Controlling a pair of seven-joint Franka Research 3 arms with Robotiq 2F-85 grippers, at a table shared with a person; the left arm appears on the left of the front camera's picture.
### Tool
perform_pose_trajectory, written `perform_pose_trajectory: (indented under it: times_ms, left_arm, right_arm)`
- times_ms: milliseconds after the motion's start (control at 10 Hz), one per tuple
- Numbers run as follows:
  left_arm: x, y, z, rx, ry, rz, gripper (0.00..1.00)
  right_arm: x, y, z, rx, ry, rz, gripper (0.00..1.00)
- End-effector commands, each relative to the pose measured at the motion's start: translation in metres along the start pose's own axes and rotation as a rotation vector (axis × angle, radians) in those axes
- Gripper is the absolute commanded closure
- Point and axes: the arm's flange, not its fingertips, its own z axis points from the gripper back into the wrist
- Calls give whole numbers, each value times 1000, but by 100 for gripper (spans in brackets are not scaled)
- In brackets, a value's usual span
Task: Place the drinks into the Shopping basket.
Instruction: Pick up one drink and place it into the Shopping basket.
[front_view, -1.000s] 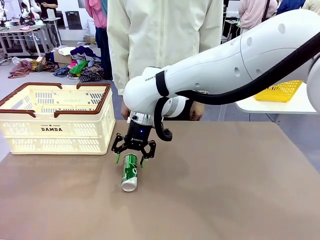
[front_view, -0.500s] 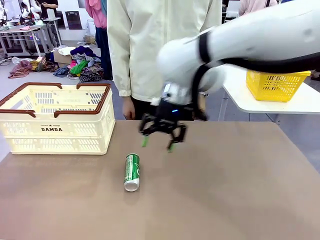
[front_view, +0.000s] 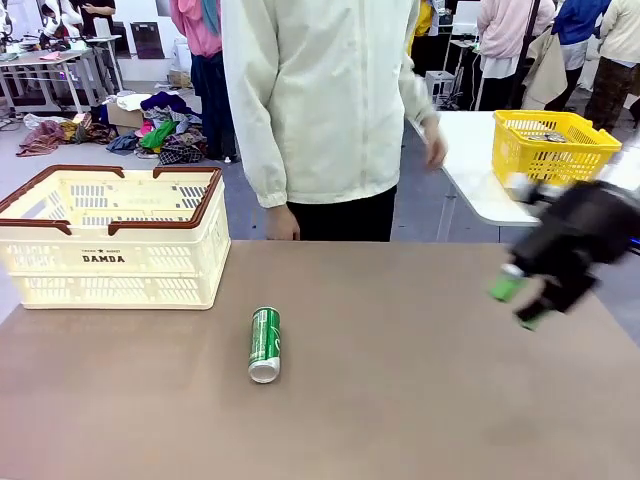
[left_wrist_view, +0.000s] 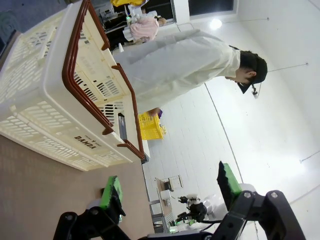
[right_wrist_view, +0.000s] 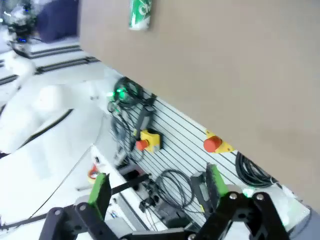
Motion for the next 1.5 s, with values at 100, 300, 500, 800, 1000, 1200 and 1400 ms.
perform_pose_trajectory:
  times_ms: [100, 300, 500, 800, 1000, 1200, 1400]
  left_arm:
    - [-1, -3, 2, -4, 11, 5, 0]
    - [-1, -3, 2, -4, 11, 5, 0]
    - [-1, -3, 2, -4, 11, 5, 0]
    - [-1, -3, 2, -4, 11, 5, 0]
    - [-1, -3, 2, -4, 11, 5, 0]
    - [-1, -3, 2, -4, 11, 5, 0]
    - [-19, -34, -34, 122, 55, -54, 0]
  right_arm:
    - [-99, -94, 30, 320, -394, -2, 0]
    - [-141, -129, 16, 442, -584, 52, 0]
    - [-144, -150, -4, 447, -626, -22, 0]
    - [-134, -145, 114, 430, -602, -32, 0]
    - [-134, -145, 114, 430, -602, -32, 0]
    - [-134, -145, 114, 430, -602, -32, 0]
    - [-134, -145, 114, 430, -602, -32, 0]
